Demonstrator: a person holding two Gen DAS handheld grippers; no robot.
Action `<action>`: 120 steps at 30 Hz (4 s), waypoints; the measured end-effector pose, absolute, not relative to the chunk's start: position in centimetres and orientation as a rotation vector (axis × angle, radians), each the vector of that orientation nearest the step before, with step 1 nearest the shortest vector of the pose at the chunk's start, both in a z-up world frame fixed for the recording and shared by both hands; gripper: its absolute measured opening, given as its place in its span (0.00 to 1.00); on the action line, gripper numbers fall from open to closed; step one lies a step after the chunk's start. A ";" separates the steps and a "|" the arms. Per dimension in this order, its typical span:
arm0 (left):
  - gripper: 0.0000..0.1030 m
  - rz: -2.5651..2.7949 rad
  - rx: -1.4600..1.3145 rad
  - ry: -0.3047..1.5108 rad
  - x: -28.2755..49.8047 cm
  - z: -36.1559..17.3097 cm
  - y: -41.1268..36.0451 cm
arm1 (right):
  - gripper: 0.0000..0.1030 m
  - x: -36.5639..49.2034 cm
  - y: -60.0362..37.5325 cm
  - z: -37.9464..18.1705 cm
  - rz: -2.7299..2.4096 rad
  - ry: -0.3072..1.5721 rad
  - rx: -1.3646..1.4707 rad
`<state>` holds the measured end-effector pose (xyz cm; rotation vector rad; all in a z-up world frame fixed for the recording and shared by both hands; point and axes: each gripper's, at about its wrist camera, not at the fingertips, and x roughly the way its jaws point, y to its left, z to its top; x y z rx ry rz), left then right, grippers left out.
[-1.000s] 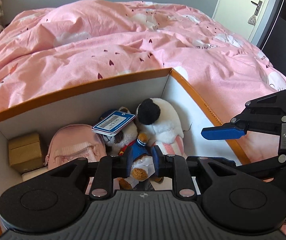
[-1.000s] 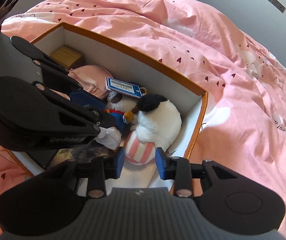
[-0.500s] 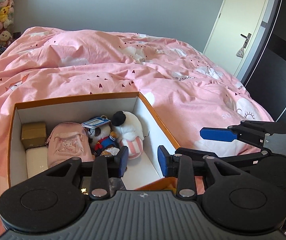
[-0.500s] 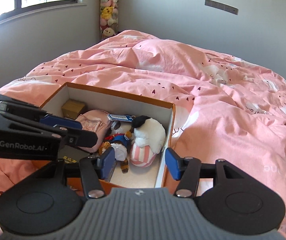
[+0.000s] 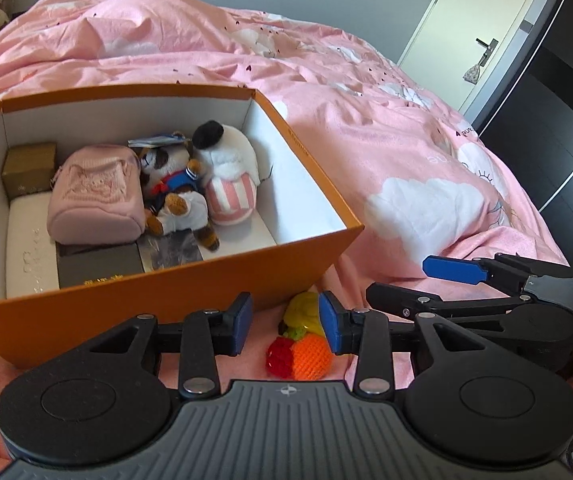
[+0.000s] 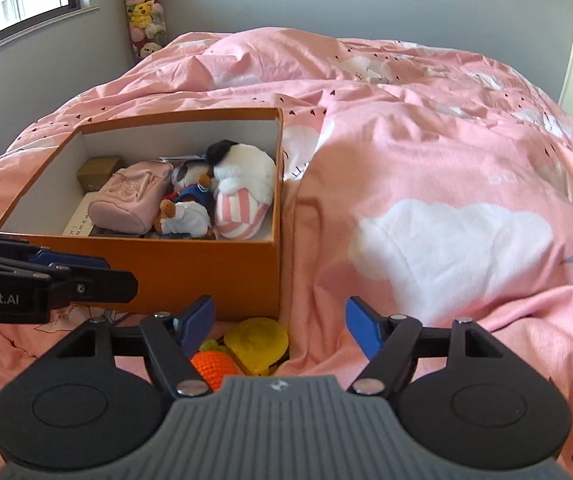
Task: Organize objects
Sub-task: 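Grasp the orange crocheted fruit with the left tool while the right tool grasps the yellow tape measure, then lift the crocheted fruit and tape measure over the box rim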
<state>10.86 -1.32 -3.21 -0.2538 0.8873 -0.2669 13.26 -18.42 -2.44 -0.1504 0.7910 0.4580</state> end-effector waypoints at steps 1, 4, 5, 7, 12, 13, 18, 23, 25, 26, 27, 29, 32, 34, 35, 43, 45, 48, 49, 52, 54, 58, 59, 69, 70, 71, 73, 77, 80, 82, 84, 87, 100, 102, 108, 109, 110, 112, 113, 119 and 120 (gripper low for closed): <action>0.42 -0.268 -0.255 0.900 10.9 -3.7 -1.5 | 0.74 13.3 -18.5 -2.8 0.450 0.797 -0.149; 0.44 -0.265 -0.260 0.940 11.3 -4.9 -1.8 | 0.75 13.7 -18.6 -3.7 0.436 0.804 -0.150; 0.45 -0.265 -0.266 0.950 11.4 -5.2 -1.8 | 0.75 13.9 -18.6 -3.9 0.432 0.806 -0.151; 0.47 -0.270 -0.281 0.964 11.6 -5.7 -1.8 | 0.75 14.1 -18.6 -4.4 0.421 0.815 -0.149; 0.51 -0.294 -0.339 0.996 11.8 -7.2 -1.7 | 0.73 14.8 -19.1 -5.5 0.406 0.847 -0.119; 0.52 -0.296 -0.350 1.005 11.9 -7.5 -1.7 | 0.72 14.9 -19.2 -5.6 0.403 0.853 -0.113; 0.54 -0.313 -0.348 1.050 12.4 -8.9 -2.6 | 0.61 15.3 -19.4 -6.5 0.400 0.881 -0.101; 0.58 -0.316 -0.302 1.085 12.8 -10.0 -3.9 | 0.59 15.6 -19.4 -7.0 0.403 0.903 -0.097; 0.59 -0.316 -0.299 1.098 13.0 -10.4 -4.1 | 0.59 15.8 -19.4 -7.2 0.412 0.911 -0.097; 0.59 -0.325 -0.306 1.104 13.1 -10.5 -4.1 | 0.59 15.8 -19.3 -7.3 0.414 0.914 -0.098; 0.60 -0.326 -0.311 1.109 13.2 -10.7 -4.2 | 0.59 15.9 -19.3 -7.4 0.417 0.917 -0.097; 0.61 -0.323 -0.304 1.107 13.4 -10.9 -4.4 | 0.59 16.2 -19.3 -7.6 0.424 0.926 -0.090; 0.63 -0.320 -0.300 1.106 13.6 -11.2 -4.6 | 0.59 16.5 -19.4 -7.8 0.436 0.940 -0.075; 0.60 -0.334 -0.298 1.103 13.7 -11.5 -4.8 | 0.59 16.7 -19.4 -7.9 0.444 0.949 -0.066; 0.59 -0.338 -0.290 1.103 13.8 -11.5 -4.9 | 0.59 16.8 -19.3 -8.0 0.450 0.953 -0.062; 0.55 -0.325 -0.199 1.086 12.6 -10.1 -5.2 | 0.51 17.2 -18.2 -8.3 0.543 0.993 -0.074; 0.55 -0.295 -0.187 1.084 12.0 -9.4 -4.4 | 0.48 17.4 -17.8 -8.4 0.571 1.009 -0.087; 0.55 -0.256 -0.210 1.073 11.2 -8.5 -2.5 | 0.48 17.6 -16.8 -8.3 0.607 1.014 -0.143; 0.55 -0.240 -0.214 1.071 11.1 -8.3 -2.0 | 0.48 17.6 -16.3 -8.3 0.619 1.008 -0.177; 0.55 -0.201 -0.227 1.073 10.9 -8.4 -0.8 | 0.53 17.6 -14.6 -8.4 0.652 0.977 -0.296; 0.55 -0.186 -0.256 1.087 11.0 -8.9 -0.2 | 0.56 17.7 -13.7 -8.8 0.663 0.956 -0.366; 0.55 -0.183 -0.273 1.101 11.2 -9.5 0.2 | 0.56 18.5 -13.0 -10.0 0.667 0.984 -0.413; 0.55 -0.184 -0.274 1.102 11.2 -9.7 0.1 | 0.57 18.8 -13.2 -10.3 0.673 1.004 -0.397; 0.55 -0.186 -0.297 1.118 11.2 -10.1 0.6 | 0.60 20.1 -13.9 -11.5 0.682 1.071 -0.295; 0.55 -0.186 -0.300 1.118 11.1 -10.2 0.7 | 0.60 20.1 -13.9 -11.5 0.681 1.070 -0.299; 0.55 -0.186 -0.305 1.120 11.1 -10.2 0.7 | 0.59 19.9 -13.8 -11.5 0.680 1.067 -0.305; 0.55 -0.186 -0.319 1.120 11.0 -10.2 0.9 | 0.56 19.7 -13.7 -11.5 0.676 1.065 -0.319; 0.55 -0.188 -0.334 1.105 11.0 -9.8 1.2 | 0.55 19.0 -13.7 -11.2 0.671 1.046 -0.341; 0.55 -0.192 -0.342 1.095 10.7 -9.5 1.4 | 0.55 18.4 -13.8 -10.6 0.674 1.034 -0.344; 0.55 -0.196 -0.352 1.091 10.3 -9.2 1.5 | 0.55 17.9 -14.0 -10.0 0.684 1.025 -0.340; 0.55 -0.211 -0.367 1.080 10.2 -8.8 1.7 | 0.55 17.3 -14.2 -9.1 0.698 1.011 -0.334; 0.55 -0.230 -0.385 1.054 9.6 -7.9 2.0 | 0.55 16.2 -14.2 -7.7 0.714 0.979 -0.340; 0.55 -0.290 -0.452 0.871 8.1 -0.8 2.9 | 0.55 12.9 -15.0 -0.1 0.807 0.825 -0.355; 0.55 -0.298 -0.437 0.844 8.4 0.3 3.0 | 0.55 12.9 -15.0 1.3 0.818 0.790 -0.363; 0.55 -0.254 -0.392 0.794 10.5 2.2 3.5 | 0.55 14.4 -13.6 4.1 0.843 0.715 -0.416; 0.55 -0.250 -0.388 0.792 11.0 2.3 3.6 | 0.55 14.8 -13.2 4.3 0.843 0.711 -0.427; 0.55 -0.248 -0.385 0.795 11.6 2.2 3.6 | 0.55 15.4 -12.9 4.5 0.839 0.713 -0.438; 0.55 -0.228 -0.372 0.808 12.8 2.1 3.8 | 0.55 16.6 -12.2 4.7 0.830 0.725 -0.460; 0.55 -0.211 -0.366 0.815 13.4 1.9 3.9 | 0.55 17.4 -11.7 4.6 0.827 0.736 -0.472; 0.55 -0.170 -0.373 0.856 16.4 0.6 4.9 | 0.55 20.8 -9.5 3.6 0.829 0.794 -0.572; 0.55 -0.165 -0.371 0.862 16.7 0.4 5.0 | 0.55 21.2 -9.1 3.3 0.830 0.801 -0.601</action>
